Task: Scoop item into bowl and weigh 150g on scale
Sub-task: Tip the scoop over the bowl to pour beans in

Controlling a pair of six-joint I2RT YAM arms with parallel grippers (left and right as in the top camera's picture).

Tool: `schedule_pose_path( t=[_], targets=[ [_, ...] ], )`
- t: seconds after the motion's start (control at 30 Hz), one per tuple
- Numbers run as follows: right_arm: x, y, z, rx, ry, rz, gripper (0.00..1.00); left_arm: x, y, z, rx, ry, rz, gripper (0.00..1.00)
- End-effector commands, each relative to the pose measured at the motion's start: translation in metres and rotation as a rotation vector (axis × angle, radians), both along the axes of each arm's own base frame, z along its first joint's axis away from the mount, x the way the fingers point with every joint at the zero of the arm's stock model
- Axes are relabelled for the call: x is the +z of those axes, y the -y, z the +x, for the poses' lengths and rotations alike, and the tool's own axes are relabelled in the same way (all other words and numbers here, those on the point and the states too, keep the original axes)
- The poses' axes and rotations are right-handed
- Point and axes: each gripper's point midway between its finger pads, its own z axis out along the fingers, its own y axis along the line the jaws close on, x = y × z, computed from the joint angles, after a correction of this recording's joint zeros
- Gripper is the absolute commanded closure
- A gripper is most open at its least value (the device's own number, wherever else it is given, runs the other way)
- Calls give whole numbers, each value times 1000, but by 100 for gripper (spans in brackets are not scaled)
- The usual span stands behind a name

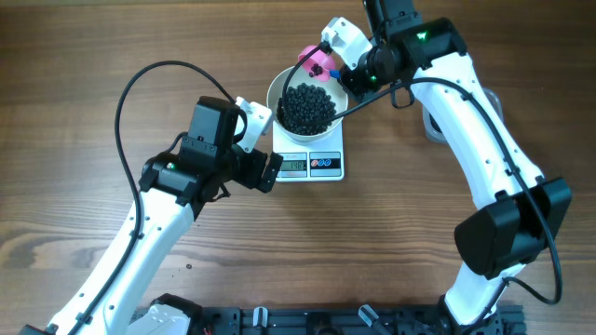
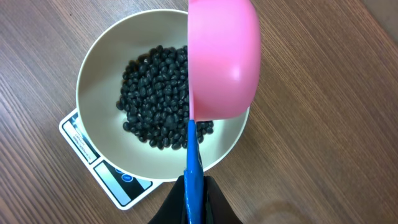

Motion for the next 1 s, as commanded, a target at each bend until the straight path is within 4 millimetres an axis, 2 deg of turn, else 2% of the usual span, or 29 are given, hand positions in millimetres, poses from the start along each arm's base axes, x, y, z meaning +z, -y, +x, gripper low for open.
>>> schedule_pose_path(
  t=[0.0,0.97],
  targets=[
    [3,-2,6,7,21,-4,96,1,-3,0,-1,11,9,0],
    [3,-2,5,-2,18,-1,96,1,-3,0,-1,11,9,0]
  ],
)
